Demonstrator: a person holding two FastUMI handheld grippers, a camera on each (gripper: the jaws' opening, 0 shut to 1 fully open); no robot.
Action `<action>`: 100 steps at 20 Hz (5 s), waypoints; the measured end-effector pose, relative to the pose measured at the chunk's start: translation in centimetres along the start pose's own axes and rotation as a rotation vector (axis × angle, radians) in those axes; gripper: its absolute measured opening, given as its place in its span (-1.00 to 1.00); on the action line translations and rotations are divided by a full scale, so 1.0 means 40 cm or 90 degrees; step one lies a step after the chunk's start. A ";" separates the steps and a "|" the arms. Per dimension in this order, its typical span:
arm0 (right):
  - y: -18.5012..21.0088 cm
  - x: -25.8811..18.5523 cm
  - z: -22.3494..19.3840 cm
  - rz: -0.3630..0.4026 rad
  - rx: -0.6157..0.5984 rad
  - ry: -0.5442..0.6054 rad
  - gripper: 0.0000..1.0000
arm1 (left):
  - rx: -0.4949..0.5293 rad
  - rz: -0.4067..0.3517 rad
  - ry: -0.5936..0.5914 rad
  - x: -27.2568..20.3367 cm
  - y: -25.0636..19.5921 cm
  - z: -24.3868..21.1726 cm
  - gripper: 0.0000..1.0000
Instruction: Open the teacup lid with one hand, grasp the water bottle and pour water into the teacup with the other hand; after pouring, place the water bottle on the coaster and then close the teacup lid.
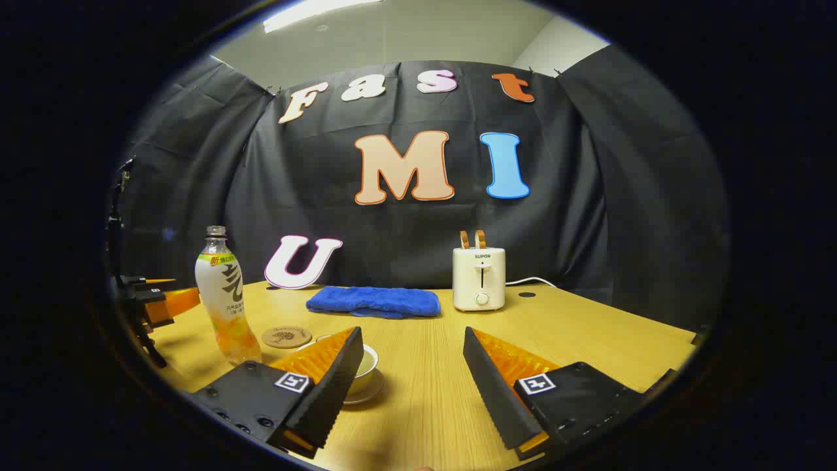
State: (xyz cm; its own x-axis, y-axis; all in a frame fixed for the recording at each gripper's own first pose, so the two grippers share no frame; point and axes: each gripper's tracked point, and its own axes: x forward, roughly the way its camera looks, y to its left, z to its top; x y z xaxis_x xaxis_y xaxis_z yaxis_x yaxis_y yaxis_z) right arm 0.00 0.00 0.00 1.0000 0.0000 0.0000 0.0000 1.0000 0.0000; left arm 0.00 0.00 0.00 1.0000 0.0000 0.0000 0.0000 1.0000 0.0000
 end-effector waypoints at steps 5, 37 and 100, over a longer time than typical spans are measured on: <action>0.006 0.000 0.002 0.006 0.000 0.001 0.90 | 0.001 0.000 0.000 0.000 -0.001 0.001 0.88; 0.021 0.000 -0.002 0.020 -0.004 0.005 0.90 | -0.004 0.004 0.004 -0.001 -0.004 -0.003 0.88; 0.112 0.043 0.125 0.133 0.015 0.017 -0.47 | 0.001 -0.158 0.039 -0.069 -0.165 -0.020 0.89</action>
State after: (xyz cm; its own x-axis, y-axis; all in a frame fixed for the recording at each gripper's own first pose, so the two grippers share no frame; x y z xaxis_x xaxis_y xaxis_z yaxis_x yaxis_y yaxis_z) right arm 1.73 4.49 4.99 0.9780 0.2072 -0.0240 -0.2066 0.9781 0.0255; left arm -2.75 -6.62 -0.80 0.9675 -0.2456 -0.0610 0.2456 0.9693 -0.0061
